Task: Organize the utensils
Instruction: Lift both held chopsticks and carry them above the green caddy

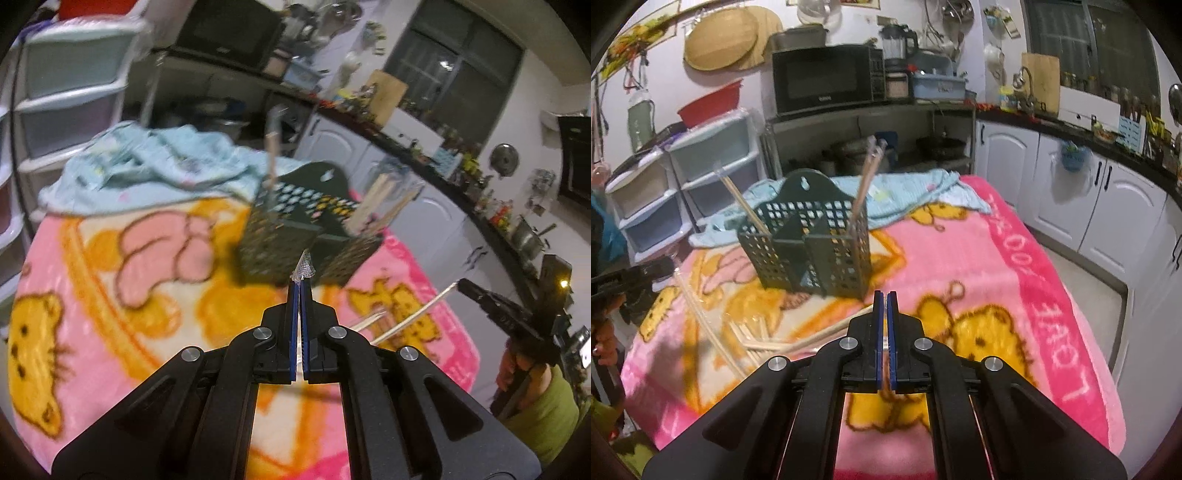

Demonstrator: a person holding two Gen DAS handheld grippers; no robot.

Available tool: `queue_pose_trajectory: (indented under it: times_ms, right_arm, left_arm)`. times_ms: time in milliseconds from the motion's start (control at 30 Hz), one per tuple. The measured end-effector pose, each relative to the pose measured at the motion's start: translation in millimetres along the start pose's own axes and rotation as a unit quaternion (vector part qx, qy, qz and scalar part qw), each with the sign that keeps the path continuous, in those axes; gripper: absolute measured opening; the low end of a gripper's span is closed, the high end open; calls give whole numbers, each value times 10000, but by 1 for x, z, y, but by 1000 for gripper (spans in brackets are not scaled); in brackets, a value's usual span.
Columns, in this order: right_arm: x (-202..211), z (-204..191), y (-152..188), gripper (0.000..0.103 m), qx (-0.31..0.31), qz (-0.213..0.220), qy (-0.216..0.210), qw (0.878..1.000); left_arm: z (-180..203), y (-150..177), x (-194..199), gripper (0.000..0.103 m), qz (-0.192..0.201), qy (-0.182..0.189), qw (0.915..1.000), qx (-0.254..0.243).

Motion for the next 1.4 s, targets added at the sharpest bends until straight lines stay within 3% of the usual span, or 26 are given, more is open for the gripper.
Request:
queue_pose_trajectory:
  times_ms: [500, 1400]
  right_arm:
    - [29, -7, -12, 2, 105, 359, -122, 9992]
    - [58, -25, -37, 1, 438, 764, -194, 9959]
  left_arm:
    - [78, -24, -4, 0, 129, 585, 9956, -719]
    - [100, -81, 13, 0, 712, 656, 9901, -1020]
Point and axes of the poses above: each gripper's, at about its wrist camera, not at the fingertips, and x roughly against the way its jaws point, z to its right, y to its underside, the point moved 2 cm from there along -x, roughly the way its jaws point, and after that the axes turned 7 degrees about -z, right-handed, at the moved point
